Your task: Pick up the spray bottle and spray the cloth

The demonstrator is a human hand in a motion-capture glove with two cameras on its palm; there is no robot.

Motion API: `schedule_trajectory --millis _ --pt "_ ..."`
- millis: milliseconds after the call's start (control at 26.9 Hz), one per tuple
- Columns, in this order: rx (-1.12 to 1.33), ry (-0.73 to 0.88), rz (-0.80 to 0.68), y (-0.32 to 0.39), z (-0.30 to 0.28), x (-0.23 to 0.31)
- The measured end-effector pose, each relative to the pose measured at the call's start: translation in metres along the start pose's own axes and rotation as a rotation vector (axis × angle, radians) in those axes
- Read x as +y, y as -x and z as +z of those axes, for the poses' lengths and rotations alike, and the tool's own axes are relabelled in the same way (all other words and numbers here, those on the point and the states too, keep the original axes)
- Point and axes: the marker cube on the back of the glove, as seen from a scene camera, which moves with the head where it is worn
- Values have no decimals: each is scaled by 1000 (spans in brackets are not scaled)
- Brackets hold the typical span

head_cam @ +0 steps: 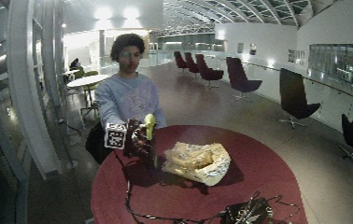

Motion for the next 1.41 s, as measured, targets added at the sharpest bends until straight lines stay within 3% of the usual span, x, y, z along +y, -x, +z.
schedule_trajectory --millis 780,1040,1412 --pt "33 -125 -36 -14 19 -5" --pt "22 14 -67 1 7 -4" --pt "125 394 -128 41 -9 -8"
